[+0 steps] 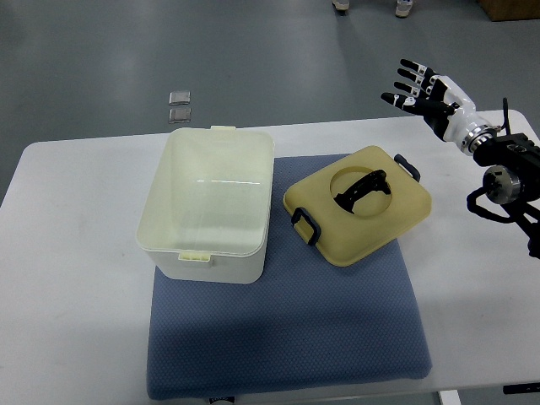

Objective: Open white storage box with right hand

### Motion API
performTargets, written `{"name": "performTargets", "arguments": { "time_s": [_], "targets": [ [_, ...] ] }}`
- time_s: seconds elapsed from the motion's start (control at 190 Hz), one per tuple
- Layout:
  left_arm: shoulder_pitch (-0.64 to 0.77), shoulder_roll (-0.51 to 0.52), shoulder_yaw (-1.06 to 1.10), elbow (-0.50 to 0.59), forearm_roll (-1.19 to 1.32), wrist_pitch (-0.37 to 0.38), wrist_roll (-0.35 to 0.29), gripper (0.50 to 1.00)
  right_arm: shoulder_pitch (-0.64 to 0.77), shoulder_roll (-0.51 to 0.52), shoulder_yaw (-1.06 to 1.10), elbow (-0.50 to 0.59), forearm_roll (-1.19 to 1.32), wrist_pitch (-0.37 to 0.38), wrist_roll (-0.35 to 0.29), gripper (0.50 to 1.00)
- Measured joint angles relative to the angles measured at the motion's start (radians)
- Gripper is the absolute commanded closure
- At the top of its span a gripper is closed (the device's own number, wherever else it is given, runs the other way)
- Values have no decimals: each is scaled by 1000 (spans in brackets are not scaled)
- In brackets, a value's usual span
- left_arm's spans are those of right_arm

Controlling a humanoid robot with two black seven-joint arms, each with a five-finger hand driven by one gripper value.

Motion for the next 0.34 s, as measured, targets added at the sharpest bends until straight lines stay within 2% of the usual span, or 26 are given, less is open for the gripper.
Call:
{"name": "performTargets", "arguments": {
  "time_s": [0.337],
  "targets": [
    [0,0,0,0,-2,0,0,500,-38,25,26,6,1,12,3,574]
  ]
}}
